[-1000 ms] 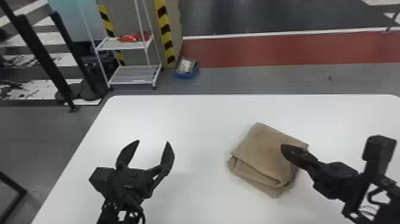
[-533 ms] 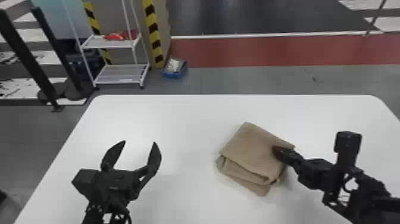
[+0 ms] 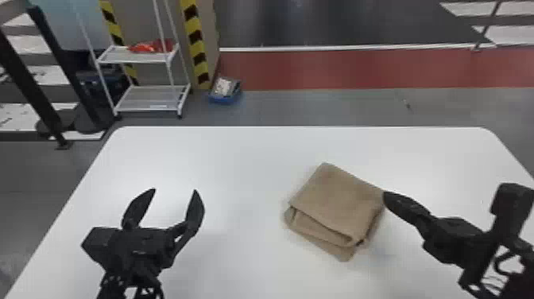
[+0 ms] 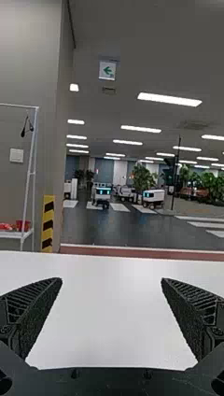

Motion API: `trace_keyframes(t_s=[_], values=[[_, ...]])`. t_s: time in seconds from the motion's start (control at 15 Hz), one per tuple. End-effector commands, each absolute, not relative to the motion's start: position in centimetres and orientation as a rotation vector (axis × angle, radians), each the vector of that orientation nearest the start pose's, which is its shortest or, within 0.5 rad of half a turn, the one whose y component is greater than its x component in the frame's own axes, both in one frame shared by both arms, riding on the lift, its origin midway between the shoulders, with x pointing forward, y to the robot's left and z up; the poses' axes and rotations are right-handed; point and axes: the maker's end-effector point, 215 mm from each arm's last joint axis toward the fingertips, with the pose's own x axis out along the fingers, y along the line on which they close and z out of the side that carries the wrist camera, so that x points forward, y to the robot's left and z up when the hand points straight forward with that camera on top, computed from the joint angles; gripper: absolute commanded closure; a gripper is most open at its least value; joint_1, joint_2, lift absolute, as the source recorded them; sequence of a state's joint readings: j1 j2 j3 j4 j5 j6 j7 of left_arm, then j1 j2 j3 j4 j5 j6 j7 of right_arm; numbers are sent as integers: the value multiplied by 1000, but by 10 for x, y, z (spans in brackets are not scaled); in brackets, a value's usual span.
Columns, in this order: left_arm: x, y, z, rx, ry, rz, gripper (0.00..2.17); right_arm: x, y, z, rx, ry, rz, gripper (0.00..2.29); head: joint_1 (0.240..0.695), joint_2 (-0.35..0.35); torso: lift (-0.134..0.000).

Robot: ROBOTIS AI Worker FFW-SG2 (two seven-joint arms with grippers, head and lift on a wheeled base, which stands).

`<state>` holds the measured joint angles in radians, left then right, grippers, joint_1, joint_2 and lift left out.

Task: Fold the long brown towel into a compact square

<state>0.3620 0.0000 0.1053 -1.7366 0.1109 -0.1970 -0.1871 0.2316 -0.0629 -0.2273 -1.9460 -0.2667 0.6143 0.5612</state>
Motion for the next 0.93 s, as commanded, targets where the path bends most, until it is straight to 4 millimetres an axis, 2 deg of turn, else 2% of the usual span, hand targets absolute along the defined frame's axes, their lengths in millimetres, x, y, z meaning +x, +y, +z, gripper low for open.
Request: trace_keyframes(t_s=[0.0,0.2,0.33,0.67,0.87], values=[[474,254,-380,-74,-15,-68,90,466,-249,-415,315,440,367,1959,695,46,-119],[475,251,-379,-76,-16,-73,90,466,-265,-443,340,535,323,1959,695,3,-119],[473,252,-379,-74,-19,-71,90,480,-265,-454,335,579,308,1959,695,-11,-119],[474,253,-376,-76,-27,-70,90,518,-240,-471,295,640,311,1959,695,-5,-119],[476,254,-376,-80,-28,-71,90,539,-207,-463,280,609,361,1959,695,18,-119]])
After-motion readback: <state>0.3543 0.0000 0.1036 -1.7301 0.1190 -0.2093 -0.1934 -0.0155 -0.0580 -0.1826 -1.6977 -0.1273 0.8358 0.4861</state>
